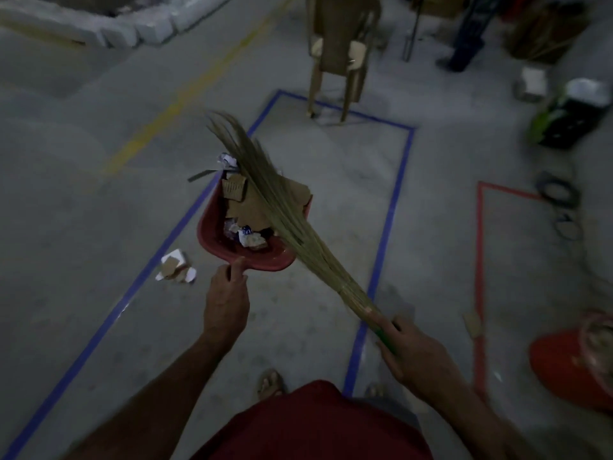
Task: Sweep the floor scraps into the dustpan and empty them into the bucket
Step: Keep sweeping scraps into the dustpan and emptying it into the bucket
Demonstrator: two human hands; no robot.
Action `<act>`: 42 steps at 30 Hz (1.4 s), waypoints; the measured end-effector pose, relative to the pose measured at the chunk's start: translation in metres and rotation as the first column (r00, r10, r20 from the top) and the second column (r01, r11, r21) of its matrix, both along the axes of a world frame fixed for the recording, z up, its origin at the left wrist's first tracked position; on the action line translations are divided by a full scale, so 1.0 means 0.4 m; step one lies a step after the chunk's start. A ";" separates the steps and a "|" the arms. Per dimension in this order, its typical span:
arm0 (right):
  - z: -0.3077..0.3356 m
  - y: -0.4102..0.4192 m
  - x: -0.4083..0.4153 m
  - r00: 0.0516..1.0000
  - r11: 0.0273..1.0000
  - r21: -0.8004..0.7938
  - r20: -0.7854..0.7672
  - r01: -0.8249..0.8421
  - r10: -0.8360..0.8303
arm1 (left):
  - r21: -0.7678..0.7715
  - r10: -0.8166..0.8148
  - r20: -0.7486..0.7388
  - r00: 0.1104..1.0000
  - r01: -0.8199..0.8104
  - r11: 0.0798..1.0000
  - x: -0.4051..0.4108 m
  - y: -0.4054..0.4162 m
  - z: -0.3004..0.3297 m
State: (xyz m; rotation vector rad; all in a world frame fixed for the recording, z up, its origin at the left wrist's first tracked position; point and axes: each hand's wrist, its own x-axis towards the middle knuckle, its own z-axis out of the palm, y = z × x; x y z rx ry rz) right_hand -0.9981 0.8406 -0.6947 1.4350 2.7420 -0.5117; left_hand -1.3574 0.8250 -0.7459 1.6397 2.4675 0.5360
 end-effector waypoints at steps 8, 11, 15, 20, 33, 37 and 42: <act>0.009 -0.127 0.411 0.964 0.964 -0.030 0.020 0.266 -0.266 | 0.005 -0.243 -0.006 0.970 0.243 0.970 0.437 0.084 0.008; 0.019 -0.180 0.599 0.933 0.933 -0.017 0.004 0.360 -0.360 | 0.031 -0.323 0.027 0.946 0.322 0.946 0.655 0.104 -0.005; 0.018 -0.246 0.844 0.885 0.884 -0.043 0.027 0.465 -0.464 | 0.037 -0.417 0.057 0.907 0.415 0.909 0.930 0.131 -0.028; 0.027 -0.321 1.105 0.807 0.805 -0.062 0.017 0.590 -0.590 | 0.004 -0.517 0.093 0.851 0.519 0.855 1.248 0.149 -0.037; -0.049 -0.381 1.521 0.647 0.638 -0.122 0.060 0.760 -0.760 | -0.052 -0.738 0.032 0.674 0.738 0.672 1.821 0.275 -0.052; -0.054 -0.345 1.639 0.578 0.568 -0.123 0.064 0.813 -0.814 | -0.091 -0.785 0.065 0.616 0.787 0.610 1.987 0.334 -0.083; -0.082 -0.328 1.800 0.534 0.525 -0.130 0.048 0.841 -0.844 | -0.118 -0.814 0.105 0.571 0.820 0.560 2.180 0.381 -0.118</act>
